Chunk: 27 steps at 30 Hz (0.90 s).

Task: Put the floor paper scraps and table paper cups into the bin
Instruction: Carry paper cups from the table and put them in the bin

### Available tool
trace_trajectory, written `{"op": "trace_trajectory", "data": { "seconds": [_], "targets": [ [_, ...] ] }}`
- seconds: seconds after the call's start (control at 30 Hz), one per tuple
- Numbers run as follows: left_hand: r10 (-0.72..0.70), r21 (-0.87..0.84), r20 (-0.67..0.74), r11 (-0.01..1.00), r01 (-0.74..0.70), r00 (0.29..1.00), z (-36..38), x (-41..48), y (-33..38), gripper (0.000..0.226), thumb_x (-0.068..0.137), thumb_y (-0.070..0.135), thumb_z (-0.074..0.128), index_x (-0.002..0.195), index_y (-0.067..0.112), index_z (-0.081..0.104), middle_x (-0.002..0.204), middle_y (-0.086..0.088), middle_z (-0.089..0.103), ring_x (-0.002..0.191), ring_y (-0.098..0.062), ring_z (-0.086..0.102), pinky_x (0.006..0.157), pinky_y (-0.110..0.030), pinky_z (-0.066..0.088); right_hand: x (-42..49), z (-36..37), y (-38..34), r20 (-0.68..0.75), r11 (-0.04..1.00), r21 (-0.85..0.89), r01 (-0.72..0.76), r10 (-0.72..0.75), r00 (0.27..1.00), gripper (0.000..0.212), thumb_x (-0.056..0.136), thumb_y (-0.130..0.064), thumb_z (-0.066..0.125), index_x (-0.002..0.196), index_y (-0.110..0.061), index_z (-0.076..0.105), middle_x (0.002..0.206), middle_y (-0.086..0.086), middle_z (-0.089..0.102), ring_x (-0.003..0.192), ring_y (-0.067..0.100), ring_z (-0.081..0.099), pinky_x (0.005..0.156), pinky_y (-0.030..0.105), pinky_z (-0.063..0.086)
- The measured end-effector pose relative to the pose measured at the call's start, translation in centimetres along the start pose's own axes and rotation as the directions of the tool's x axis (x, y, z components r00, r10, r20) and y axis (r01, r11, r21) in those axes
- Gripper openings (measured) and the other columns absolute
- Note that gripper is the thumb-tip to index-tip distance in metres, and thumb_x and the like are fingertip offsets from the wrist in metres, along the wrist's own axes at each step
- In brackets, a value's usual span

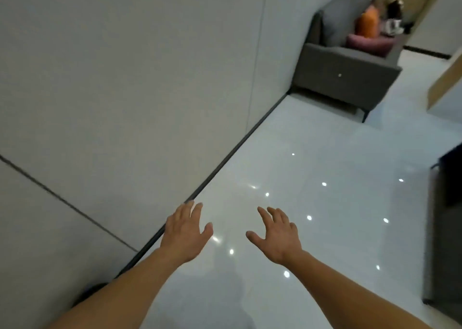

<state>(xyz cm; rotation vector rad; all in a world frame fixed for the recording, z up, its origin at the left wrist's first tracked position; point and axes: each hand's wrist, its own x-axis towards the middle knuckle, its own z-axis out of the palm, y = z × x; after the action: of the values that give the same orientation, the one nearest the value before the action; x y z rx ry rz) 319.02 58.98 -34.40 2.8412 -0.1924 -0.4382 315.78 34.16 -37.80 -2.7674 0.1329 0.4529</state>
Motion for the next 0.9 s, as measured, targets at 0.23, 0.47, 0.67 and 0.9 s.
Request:
{"op": "trace_trajectory", "data": {
  "seconds": [0.23, 0.47, 0.67, 0.9],
  "targets": [
    [0.393, 0.103, 0.119, 0.909, -0.405, 0.912, 3.8, 4.5, 23.2, 0.066, 0.096, 0.056, 0.029, 0.152, 0.024, 0.015, 0.160, 0.001, 0.009, 0.147, -0.018, 0.005, 0.118, -0.042, 0.013, -7.2, -5.5, 20.3, -0.129, 0.915, 0.161, -0.370, 0.391, 0.911, 0.085, 0.086, -0.076, 0.031, 0.155, -0.034, 0.007, 0.163, 0.000, 0.008, 0.150, 0.021, -0.004, 0.117, 0.052, 0.013],
    [0.664, 0.128, 0.186, 0.714, -0.688, 0.724, 6.6, 8.9, 41.5, 0.065, 0.095, 0.056, 0.030, 0.150, 0.023, 0.019, 0.159, -0.001, 0.013, 0.147, -0.021, 0.007, 0.117, -0.043, 0.013, -11.3, -7.3, 31.0, -0.165, 0.740, 0.335, -0.583, 0.655, 0.737, 0.085, 0.085, -0.077, 0.032, 0.155, -0.034, 0.008, 0.163, -0.001, 0.009, 0.150, 0.022, -0.002, 0.116, 0.052, 0.013],
    [0.791, 0.097, 0.300, 0.531, -0.842, 0.533, 10.3, 12.1, 53.6, 0.066, 0.095, 0.057, 0.030, 0.150, 0.023, 0.020, 0.159, -0.002, 0.015, 0.146, -0.022, 0.008, 0.117, -0.044, 0.015, -12.6, -9.5, 38.5, -0.159, 0.556, 0.420, -0.717, 0.823, 0.545, 0.085, 0.084, -0.077, 0.033, 0.154, -0.035, 0.009, 0.163, -0.001, 0.010, 0.149, 0.023, 0.001, 0.117, 0.053, 0.014],
    [0.885, 0.095, 0.375, 0.262, -0.961, 0.278, 13.6, 14.3, 68.1, 0.065, 0.094, 0.056, 0.031, 0.149, 0.022, 0.024, 0.158, -0.004, 0.018, 0.145, -0.024, 0.012, 0.116, -0.046, 0.019, -14.4, -13.1, 45.8, -0.159, 0.343, 0.531, -0.775, 0.939, 0.306, 0.082, 0.087, -0.073, 0.037, 0.154, -0.034, 0.011, 0.162, -0.001, 0.012, 0.149, 0.022, 0.004, 0.117, 0.052, 0.017]
  ]
}}
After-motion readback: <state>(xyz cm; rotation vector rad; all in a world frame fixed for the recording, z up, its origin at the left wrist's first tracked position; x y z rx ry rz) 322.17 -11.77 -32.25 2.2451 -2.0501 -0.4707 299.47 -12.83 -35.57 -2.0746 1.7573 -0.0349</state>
